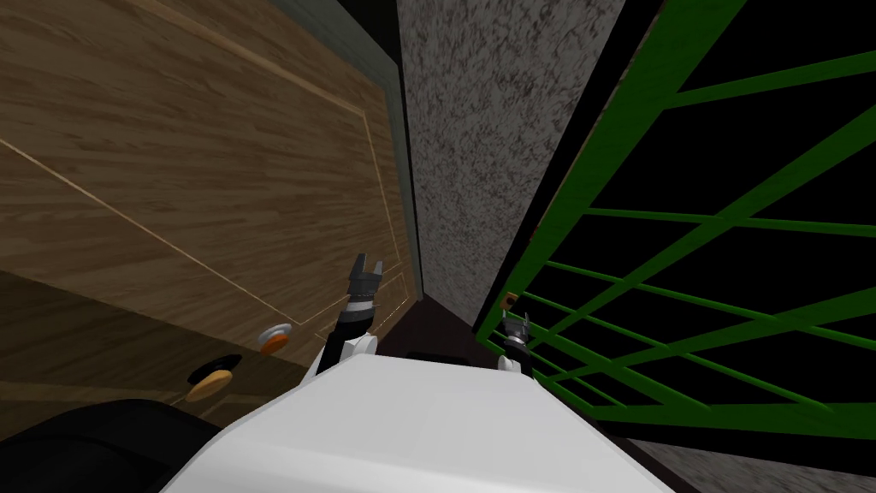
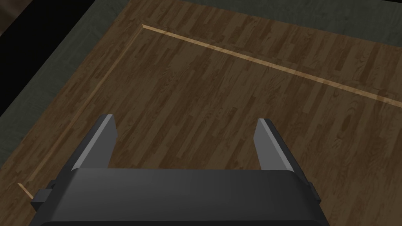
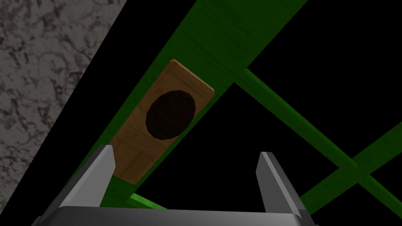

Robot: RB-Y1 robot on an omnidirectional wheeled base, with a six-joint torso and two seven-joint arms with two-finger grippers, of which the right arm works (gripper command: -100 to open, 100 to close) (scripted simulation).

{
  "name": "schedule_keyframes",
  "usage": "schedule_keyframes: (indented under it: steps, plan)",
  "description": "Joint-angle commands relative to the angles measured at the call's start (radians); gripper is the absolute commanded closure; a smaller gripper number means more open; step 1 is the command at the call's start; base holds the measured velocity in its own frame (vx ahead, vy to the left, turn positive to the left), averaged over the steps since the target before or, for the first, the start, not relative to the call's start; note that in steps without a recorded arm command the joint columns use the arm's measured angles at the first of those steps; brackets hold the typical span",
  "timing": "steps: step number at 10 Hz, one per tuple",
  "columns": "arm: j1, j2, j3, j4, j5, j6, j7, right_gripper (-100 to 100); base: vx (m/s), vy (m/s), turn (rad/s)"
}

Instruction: Pull the door open

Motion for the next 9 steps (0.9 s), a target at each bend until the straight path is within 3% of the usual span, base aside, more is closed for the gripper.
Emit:
schedule_keyframes:
  steps: [1, 9]
  plan:
    - [-0.006, 0.011, 0.003, -0.005, -0.030, 0.006, -0.050, -100, -0.087, -0.020, 0.116]
    - [-0.026, 0.041, 0.013, -0.016, -0.119, 0.020, -0.231, -100, -0.069, -0.013, 0.070]
